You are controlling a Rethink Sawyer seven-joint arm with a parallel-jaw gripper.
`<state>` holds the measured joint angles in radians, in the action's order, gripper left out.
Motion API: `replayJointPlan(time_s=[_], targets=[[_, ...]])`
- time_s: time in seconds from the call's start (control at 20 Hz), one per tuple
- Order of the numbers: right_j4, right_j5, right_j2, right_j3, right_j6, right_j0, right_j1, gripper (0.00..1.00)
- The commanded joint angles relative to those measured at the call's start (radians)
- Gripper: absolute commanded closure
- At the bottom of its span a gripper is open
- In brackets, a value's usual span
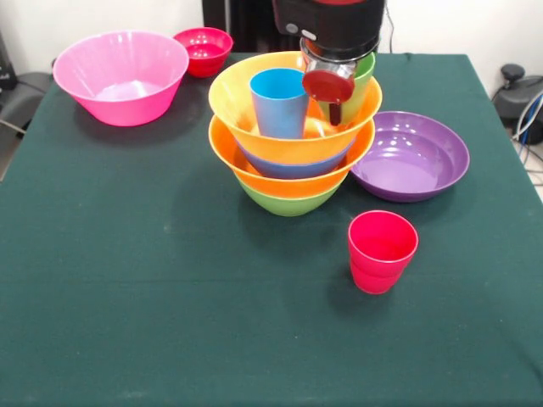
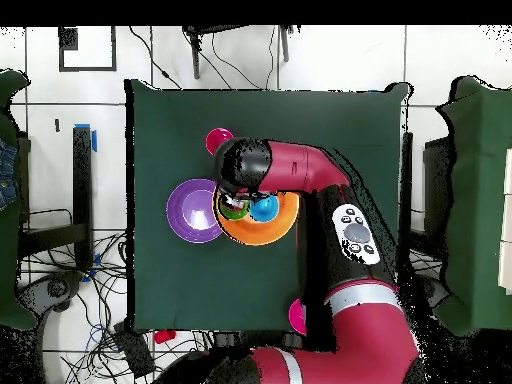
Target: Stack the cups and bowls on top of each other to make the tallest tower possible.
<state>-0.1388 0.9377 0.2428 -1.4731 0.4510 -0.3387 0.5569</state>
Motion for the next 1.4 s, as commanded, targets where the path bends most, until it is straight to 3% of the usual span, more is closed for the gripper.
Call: replayJointPlan(time_s=[0.05,0.5,1.05,1.1,1.25,1.4], targets=[[-0.088,-0.123,0.007,-0.032,0.122,-0.013,-0.090,1.00],[-0.098,-0.162,-0.001,-0.016,0.110,-0.017,-0.115,1.00],[-0.082,-0.108,-0.019,-0.011,0.120,-0.004,-0.096,1.00],[-0.085,-0.097,-0.025,-0.006,0.120,0.003,-0.096,0.00],[-0.063,-0.056,-0.042,0.007,0.167,0.024,-0.088,0.00],[-0.052,-0.015,-0.044,-0.015,0.153,0.028,-0.050,0.00]])
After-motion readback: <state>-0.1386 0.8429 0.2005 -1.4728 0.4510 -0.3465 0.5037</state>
